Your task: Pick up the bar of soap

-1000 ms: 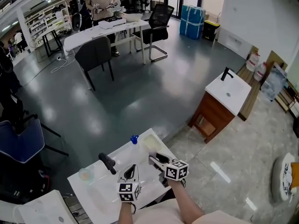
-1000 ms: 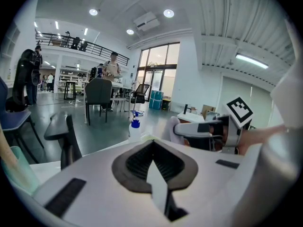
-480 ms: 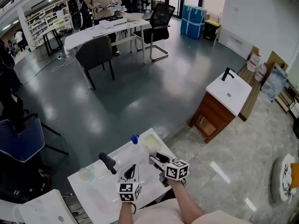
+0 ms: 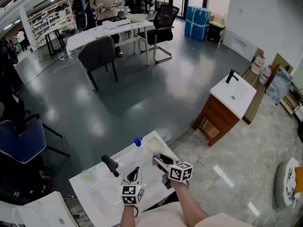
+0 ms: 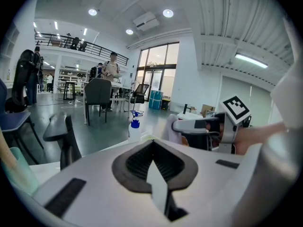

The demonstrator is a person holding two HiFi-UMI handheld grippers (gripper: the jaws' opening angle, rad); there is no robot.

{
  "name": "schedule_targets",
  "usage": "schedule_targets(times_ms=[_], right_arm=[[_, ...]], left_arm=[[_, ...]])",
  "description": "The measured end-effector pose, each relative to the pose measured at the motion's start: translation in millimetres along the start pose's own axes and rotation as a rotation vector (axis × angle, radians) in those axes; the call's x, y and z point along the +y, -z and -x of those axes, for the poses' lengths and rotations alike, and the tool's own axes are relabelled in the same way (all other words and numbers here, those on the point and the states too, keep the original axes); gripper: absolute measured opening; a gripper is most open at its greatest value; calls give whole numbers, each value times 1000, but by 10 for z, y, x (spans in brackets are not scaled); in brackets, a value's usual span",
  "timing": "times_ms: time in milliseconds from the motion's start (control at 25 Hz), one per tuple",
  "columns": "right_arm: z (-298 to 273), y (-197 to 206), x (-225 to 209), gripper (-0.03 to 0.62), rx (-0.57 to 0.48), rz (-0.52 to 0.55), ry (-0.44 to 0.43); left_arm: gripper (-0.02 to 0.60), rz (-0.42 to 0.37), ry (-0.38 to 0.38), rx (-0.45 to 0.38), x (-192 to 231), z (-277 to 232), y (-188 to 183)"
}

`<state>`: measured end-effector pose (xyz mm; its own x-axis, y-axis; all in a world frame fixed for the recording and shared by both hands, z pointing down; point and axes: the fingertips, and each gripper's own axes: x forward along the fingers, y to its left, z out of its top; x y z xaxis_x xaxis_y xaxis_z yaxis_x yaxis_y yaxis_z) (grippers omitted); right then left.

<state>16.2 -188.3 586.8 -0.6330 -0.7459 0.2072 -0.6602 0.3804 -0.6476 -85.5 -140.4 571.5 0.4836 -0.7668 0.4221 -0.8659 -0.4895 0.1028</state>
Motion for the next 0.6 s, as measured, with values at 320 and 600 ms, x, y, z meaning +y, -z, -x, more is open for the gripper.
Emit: schedule_targets(times_ms=[320, 600], right_arm=[[-4, 35, 16, 183, -2, -11, -2], [34, -6, -35, 183, -28, -36, 12]], left_arm=[[6, -1, 5, -4, 3, 8, 4], [6, -9, 10, -3, -38, -7, -17]])
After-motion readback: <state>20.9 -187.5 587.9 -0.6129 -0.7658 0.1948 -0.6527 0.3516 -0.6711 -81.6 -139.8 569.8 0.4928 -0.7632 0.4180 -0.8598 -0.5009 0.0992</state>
